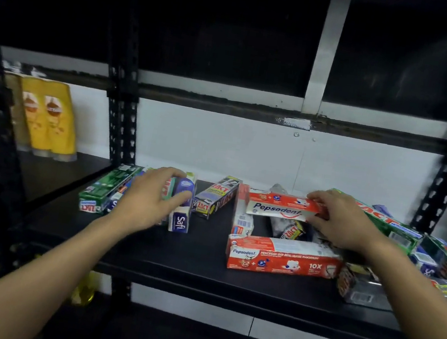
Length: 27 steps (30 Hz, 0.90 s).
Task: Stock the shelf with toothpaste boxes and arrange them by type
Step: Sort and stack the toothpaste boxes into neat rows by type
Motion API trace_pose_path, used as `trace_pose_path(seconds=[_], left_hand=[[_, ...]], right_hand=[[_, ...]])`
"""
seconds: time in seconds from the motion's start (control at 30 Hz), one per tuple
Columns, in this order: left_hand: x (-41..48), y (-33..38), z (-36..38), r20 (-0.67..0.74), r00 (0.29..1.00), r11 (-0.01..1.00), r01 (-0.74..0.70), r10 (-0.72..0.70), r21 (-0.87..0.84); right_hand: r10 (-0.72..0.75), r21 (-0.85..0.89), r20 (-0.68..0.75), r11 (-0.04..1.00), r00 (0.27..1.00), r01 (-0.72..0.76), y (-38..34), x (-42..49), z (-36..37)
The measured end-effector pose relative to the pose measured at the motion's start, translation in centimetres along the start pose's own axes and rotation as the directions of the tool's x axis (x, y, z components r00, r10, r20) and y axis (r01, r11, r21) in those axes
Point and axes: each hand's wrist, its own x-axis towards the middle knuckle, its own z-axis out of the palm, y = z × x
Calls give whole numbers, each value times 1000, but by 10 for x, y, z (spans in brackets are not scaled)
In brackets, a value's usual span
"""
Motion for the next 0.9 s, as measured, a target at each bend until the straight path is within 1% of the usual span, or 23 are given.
trace_pose_path(seconds=[0.13,0.2,0.27,0.33,0.4,0.47,0.53,0.6,0.7,0.83,0.9], left_hand=[[-9,-44,-29,-105,992,991,76,-65,108],[-14,-65,-42,-171,977,985,147,-130,90],[-17,-83,-52,-211,954,975,223,-213,24],[-19,-98,-58,-192,936,956,291,-294,-43],[-21,-112,-58,-120,921,927,359,-371,-111],[-22,-124,-54,-46,894,879,428,-446,-210],[-22,-132,-50,-11,862,823,480,-507,-304],[-21,-135,-49,7,851,797,494,-525,-347],[-23,-133,-47,34,861,812,492,-508,-316],[-27,-133,-48,7,870,827,471,-493,-305],[-28,-135,-48,-7,878,836,453,-478,-311]], right_hand=[[22,-41,89,999,996,-18,-20,4,-10],[21,-85,150,996,988,-8,-33,5,-13],[10,-138,180,990,984,16,-47,7,-16],[-17,-120,179,992,984,39,-65,10,-20],[-72,-45,156,996,985,79,-86,14,-21],[-139,17,126,990,982,138,-111,18,-18],[-207,81,110,977,972,199,-136,23,-9],[-262,132,106,960,959,247,-158,29,2],[-319,188,124,937,940,293,-190,39,21],[-377,264,163,907,912,328,-230,55,42],[-394,279,159,897,905,342,-248,64,51]])
